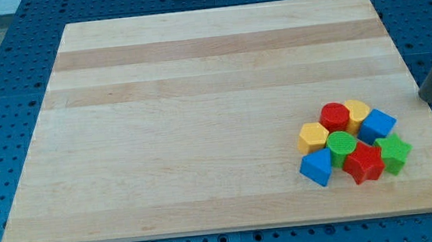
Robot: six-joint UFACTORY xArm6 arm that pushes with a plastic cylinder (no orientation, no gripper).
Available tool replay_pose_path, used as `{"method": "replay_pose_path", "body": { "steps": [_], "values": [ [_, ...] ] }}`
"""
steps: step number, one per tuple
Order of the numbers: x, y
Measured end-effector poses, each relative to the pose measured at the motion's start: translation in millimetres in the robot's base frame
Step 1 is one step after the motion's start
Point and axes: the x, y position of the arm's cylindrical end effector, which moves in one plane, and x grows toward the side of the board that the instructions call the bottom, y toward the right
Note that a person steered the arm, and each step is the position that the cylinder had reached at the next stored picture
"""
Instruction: Move the blue triangle parallel to the left of the red star
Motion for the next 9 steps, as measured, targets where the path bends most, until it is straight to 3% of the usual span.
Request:
{"method": "replay_pose_path", "body": {
  "steps": [1,2,3,7,9],
  "values": [
    [74,-1],
    [76,-2],
    [132,-33],
    [129,-103],
    [98,-187]
  ]
}}
